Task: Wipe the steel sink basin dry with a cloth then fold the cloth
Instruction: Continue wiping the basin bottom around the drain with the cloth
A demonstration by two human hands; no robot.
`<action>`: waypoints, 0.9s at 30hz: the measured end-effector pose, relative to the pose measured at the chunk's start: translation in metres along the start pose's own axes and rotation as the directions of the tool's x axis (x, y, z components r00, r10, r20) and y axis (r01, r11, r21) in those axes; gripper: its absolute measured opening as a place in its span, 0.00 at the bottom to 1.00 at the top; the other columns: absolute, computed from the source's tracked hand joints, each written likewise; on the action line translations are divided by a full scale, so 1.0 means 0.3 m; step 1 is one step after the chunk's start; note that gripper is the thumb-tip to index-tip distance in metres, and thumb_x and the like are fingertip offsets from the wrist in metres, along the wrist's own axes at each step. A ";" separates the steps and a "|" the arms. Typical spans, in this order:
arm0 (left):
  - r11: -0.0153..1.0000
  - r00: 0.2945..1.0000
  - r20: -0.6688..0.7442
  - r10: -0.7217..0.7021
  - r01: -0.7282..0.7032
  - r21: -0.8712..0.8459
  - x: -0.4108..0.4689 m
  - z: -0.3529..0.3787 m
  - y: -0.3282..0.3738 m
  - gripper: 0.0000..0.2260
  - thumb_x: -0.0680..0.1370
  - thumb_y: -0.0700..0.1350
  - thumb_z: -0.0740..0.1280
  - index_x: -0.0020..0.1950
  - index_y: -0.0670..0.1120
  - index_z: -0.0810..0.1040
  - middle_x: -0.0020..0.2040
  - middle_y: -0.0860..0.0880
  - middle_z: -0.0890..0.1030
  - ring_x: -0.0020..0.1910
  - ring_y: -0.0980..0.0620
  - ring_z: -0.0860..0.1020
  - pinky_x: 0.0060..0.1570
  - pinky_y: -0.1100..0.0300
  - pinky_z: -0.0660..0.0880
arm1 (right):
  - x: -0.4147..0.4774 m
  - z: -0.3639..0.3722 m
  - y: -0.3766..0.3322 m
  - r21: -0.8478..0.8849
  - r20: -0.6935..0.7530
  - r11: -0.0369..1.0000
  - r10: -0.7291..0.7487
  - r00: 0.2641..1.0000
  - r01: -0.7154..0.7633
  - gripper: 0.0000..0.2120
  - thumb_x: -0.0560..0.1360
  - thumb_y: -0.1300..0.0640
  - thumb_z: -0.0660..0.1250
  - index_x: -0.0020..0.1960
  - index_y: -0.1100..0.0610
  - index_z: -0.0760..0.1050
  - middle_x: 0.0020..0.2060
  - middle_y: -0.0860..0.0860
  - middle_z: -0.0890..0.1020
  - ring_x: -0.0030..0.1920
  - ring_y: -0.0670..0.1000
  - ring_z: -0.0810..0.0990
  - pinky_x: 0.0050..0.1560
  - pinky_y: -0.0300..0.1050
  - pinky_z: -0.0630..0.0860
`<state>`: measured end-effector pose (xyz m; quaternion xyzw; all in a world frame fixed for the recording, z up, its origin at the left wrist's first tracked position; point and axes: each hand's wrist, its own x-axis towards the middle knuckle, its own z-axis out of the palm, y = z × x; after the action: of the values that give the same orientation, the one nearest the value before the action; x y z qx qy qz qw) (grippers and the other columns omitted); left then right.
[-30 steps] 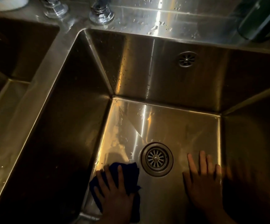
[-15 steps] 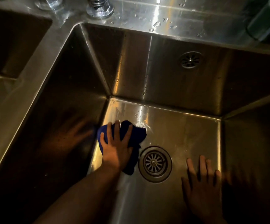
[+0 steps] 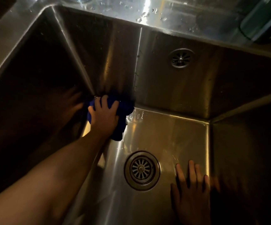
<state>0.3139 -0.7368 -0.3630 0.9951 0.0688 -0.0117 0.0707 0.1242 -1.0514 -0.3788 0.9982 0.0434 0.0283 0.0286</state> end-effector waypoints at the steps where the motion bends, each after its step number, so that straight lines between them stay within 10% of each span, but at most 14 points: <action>1: 1.000 1.000 -0.013 -0.010 0.010 -0.009 -0.004 -0.019 0.000 0.22 0.73 0.47 0.65 0.67 0.48 0.69 0.72 0.38 0.61 0.68 0.37 0.58 0.62 0.37 0.58 | 0.000 0.003 0.000 0.009 -0.023 1.000 -0.007 1.000 0.007 0.28 0.74 0.44 0.56 0.72 0.51 0.67 0.74 0.60 0.63 0.73 0.62 0.63 0.70 0.66 0.58; 6: 0.965 0.981 -0.130 -0.142 0.108 -0.239 -0.150 -0.183 0.041 0.26 0.68 0.42 0.69 0.67 0.44 0.70 0.69 0.36 0.65 0.65 0.34 0.63 0.61 0.39 0.62 | -0.001 0.002 0.001 0.029 -0.008 0.999 0.036 0.999 -0.036 0.28 0.74 0.44 0.56 0.73 0.49 0.66 0.76 0.58 0.61 0.74 0.60 0.61 0.72 0.63 0.55; 15: 0.977 0.980 0.128 0.153 -0.131 -0.166 -0.699 -0.242 0.000 0.20 0.72 0.58 0.58 0.63 0.54 0.71 0.61 0.42 0.77 0.59 0.37 0.76 0.52 0.46 0.76 | 0.011 -0.043 -0.019 0.065 0.040 0.994 0.083 0.996 -0.086 0.28 0.74 0.43 0.51 0.70 0.51 0.71 0.73 0.60 0.66 0.71 0.62 0.66 0.69 0.65 0.56; 18: 0.971 0.922 0.307 0.237 -0.218 -0.096 -0.740 -0.245 -0.014 0.17 0.70 0.61 0.62 0.57 0.61 0.68 0.58 0.50 0.76 0.54 0.47 0.80 0.40 0.59 0.80 | 0.017 -0.048 -0.018 0.062 0.023 0.996 0.056 0.998 -0.057 0.28 0.72 0.45 0.54 0.69 0.52 0.72 0.72 0.61 0.67 0.71 0.63 0.67 0.69 0.65 0.56; 22: 0.793 0.738 0.390 0.550 -0.608 0.032 -0.797 -0.195 -0.110 0.24 0.63 0.63 0.65 0.56 0.58 0.66 0.53 0.47 0.84 0.48 0.48 0.84 0.31 0.51 0.81 | 0.018 -0.053 -0.017 0.069 0.039 0.997 0.042 0.998 -0.045 0.28 0.71 0.46 0.55 0.69 0.52 0.72 0.72 0.61 0.67 0.71 0.63 0.66 0.69 0.65 0.57; 27: 0.766 0.665 0.535 0.521 -0.640 0.050 -0.781 -0.154 -0.142 0.34 0.55 0.65 0.76 0.57 0.59 0.67 0.54 0.49 0.84 0.51 0.47 0.83 0.32 0.43 0.80 | 0.014 -0.039 -0.021 0.073 -0.081 0.997 0.032 0.996 -0.026 0.25 0.73 0.48 0.58 0.68 0.53 0.73 0.71 0.62 0.68 0.71 0.62 0.67 0.68 0.65 0.59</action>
<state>0.0766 -0.7203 -0.3155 0.9278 -0.2763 -0.2486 -0.0320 0.1272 -1.0442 -0.3673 0.9971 0.0310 0.0682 -0.0097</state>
